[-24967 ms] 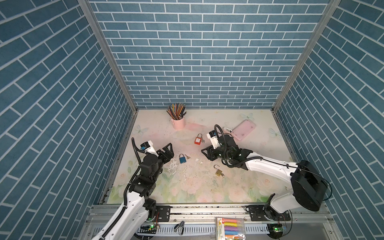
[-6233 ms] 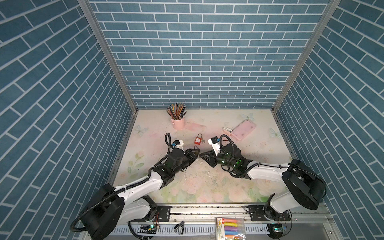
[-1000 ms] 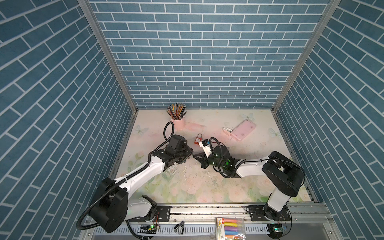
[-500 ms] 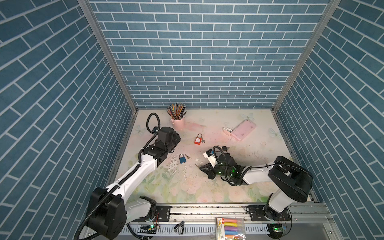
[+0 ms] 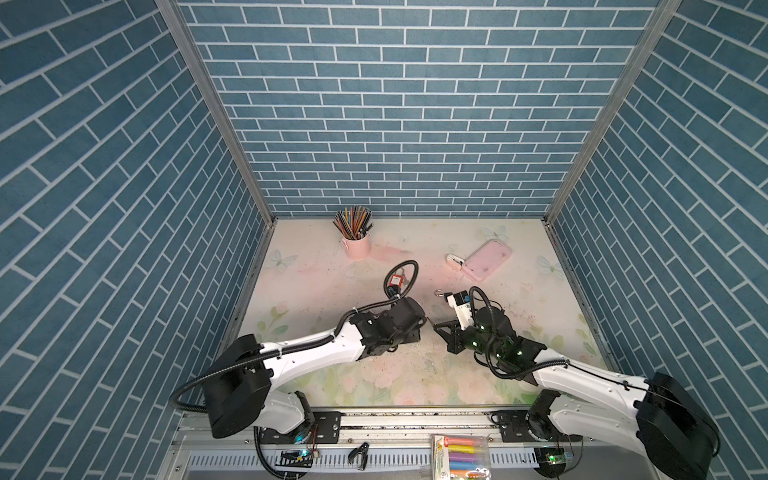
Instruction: Lock with the key
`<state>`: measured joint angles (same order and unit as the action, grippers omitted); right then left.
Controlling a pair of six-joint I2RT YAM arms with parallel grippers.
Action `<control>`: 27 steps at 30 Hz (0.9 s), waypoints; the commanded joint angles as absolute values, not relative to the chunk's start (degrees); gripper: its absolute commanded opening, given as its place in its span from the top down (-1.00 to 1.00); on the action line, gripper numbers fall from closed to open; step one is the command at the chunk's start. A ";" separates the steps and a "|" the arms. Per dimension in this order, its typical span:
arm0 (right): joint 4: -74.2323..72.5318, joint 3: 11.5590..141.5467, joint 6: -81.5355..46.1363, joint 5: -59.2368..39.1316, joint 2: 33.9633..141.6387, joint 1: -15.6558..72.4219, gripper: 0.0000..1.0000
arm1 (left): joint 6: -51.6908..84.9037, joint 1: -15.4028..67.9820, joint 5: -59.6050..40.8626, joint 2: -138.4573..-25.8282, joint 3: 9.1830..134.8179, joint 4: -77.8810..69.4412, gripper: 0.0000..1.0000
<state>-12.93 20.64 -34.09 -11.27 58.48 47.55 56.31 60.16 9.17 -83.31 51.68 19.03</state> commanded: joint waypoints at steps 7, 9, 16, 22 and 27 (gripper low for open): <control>-6.77 15.71 -39.11 -7.65 50.70 47.20 1.00 | 52.70 62.41 5.52 -90.67 54.01 17.87 1.00; -6.69 15.57 -39.11 -7.73 50.67 47.20 1.00 | 52.78 62.47 4.39 -92.20 54.34 17.93 1.00; -7.53 15.25 -39.11 -8.17 51.75 47.20 1.00 | 52.46 62.42 2.29 -95.14 54.68 18.52 1.00; -8.81 15.46 -38.94 -8.83 53.76 47.19 1.00 | 52.30 62.34 2.41 -96.08 55.02 20.12 1.00; -9.75 15.54 -39.00 -9.49 55.36 47.20 1.00 | 52.38 62.27 2.90 -96.55 54.67 20.68 1.00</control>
<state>-8.34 15.88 -37.32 -9.10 54.61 47.44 52.93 62.28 1.83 -95.70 53.43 19.18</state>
